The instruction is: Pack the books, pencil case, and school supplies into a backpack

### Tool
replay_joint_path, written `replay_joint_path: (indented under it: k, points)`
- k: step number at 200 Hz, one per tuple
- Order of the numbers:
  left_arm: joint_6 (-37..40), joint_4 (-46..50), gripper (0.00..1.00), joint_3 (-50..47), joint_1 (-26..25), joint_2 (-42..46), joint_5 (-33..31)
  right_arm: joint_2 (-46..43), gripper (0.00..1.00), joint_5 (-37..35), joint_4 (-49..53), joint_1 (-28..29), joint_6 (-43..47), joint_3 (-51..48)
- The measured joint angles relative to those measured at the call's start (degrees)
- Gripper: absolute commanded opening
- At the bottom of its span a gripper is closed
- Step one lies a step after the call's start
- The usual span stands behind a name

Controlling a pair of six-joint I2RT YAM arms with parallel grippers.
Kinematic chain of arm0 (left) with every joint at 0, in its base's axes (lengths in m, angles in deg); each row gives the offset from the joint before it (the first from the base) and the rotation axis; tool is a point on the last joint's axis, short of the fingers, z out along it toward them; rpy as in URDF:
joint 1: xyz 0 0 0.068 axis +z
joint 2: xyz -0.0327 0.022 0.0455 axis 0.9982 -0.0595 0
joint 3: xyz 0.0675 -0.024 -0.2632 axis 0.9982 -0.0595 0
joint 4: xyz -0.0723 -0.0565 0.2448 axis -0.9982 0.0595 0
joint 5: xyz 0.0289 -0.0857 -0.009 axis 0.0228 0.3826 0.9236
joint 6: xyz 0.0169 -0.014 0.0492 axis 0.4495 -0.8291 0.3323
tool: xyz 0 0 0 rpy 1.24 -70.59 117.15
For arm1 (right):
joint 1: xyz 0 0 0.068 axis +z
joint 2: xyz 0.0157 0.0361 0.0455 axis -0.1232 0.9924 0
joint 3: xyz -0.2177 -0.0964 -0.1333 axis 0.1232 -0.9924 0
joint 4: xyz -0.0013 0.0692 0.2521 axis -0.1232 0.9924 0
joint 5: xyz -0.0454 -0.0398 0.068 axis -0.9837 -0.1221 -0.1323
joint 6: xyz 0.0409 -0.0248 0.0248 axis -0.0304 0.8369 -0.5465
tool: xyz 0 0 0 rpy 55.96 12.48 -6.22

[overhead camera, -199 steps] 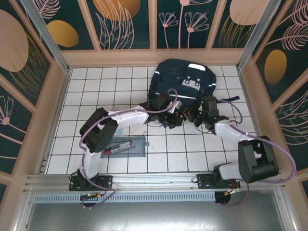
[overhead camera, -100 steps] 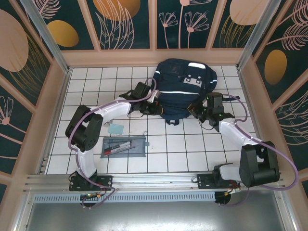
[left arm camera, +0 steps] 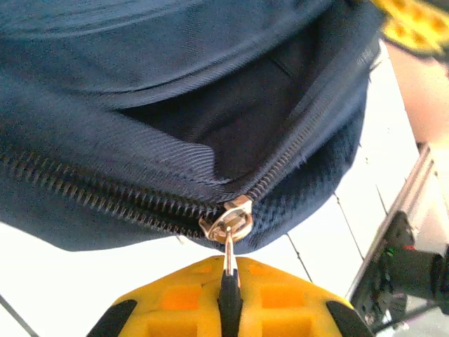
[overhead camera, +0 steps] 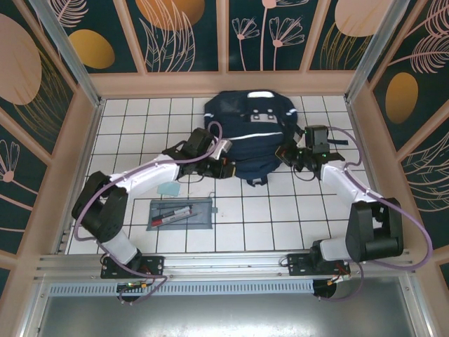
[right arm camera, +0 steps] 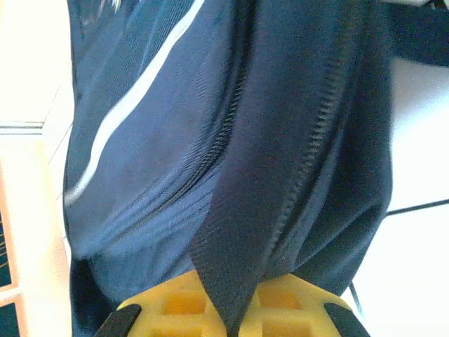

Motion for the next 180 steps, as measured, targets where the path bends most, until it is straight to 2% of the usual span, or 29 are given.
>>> replay_joint_path:
  k: [28, 41, 53, 65, 72, 100, 122, 153, 180]
  points:
    - [-3.9, -2.7, 0.00, -0.7, -3.8, -0.3, 0.8, 6.4, 0.00, 0.2, 0.0, -0.3, 2.6, 5.6]
    - [-5.0, -3.2, 0.00, 1.4, -4.4, -2.8, 0.8, 10.8, 0.16, 0.5, 0.0, -0.3, 3.8, 8.7]
    - [-5.5, -3.3, 0.00, 4.7, -4.5, -6.6, 0.5, 15.4, 0.40, -0.6, -0.3, -0.6, 4.9, 12.2]
    - [-5.7, -2.8, 0.00, 9.3, -4.5, -11.2, -0.1, 18.4, 0.59, -2.2, -2.2, -1.6, 4.9, 14.6]
    - [-5.9, -2.5, 0.00, 12.0, -4.5, -13.6, -0.7, 18.9, 0.68, -2.9, -3.0, -2.3, 5.0, 15.1]
    - [-6.7, -2.3, 0.00, 21.7, -4.6, -21.3, -2.4, 16.8, 0.70, -3.7, -3.1, -3.4, 5.0, 15.3]
    - [-7.6, -2.5, 0.00, 26.9, -4.7, -24.8, -2.5, 10.9, 0.70, -3.0, -3.8, -3.1, 4.0, 11.6]
    - [-8.8, -2.6, 0.00, 28.2, -4.7, -25.7, -1.4, 1.1, 0.70, -0.3, -7.9, -2.1, -1.3, 0.3]
    - [-10.2, -3.7, 0.00, 27.7, -4.7, -25.7, 0.0, 2.6, 0.70, 0.4, -11.7, 0.4, -5.4, -3.6]
